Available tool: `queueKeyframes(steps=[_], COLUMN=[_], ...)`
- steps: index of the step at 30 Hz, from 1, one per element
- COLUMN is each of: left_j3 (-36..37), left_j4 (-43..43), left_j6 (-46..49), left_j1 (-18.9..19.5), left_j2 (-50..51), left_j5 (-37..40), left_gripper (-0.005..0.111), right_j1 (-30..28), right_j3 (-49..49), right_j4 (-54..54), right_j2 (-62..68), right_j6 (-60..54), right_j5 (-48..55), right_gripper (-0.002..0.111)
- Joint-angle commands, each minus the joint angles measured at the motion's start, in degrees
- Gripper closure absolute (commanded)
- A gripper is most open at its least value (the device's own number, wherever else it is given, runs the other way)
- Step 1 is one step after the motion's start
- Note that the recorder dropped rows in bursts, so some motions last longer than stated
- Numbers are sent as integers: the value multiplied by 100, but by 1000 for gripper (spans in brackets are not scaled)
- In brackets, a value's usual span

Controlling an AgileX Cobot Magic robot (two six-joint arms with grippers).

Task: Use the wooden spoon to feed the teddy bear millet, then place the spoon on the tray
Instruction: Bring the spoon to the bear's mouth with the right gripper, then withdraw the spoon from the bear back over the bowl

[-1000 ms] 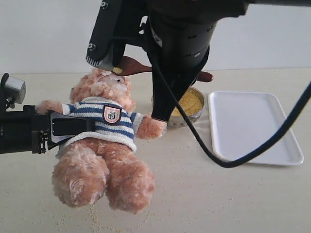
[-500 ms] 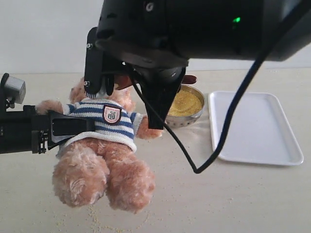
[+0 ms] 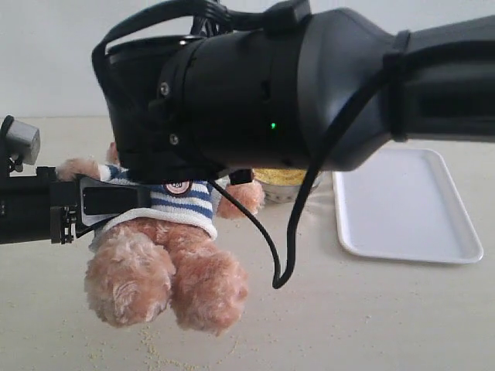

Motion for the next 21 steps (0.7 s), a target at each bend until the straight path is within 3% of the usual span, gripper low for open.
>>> queueKeyframes(steps=[1,12,21], left_j3=[-19,-19,-19], left_j4=[-47,-47,-47], left_j6=[-19,-19,-19], left_j1=[11,11,11], left_j2=[-18,-18,-18], left_j5=[190,199,199], left_gripper=[102,102,102], right_j1=[143,130,166], right_j3=[13,13,180], right_j4=[-321,517,578], right_j2=[-12,-23,-23], right_j6=[176,160,-147], right_j5=[23,458,687], right_gripper=[108,108,109])
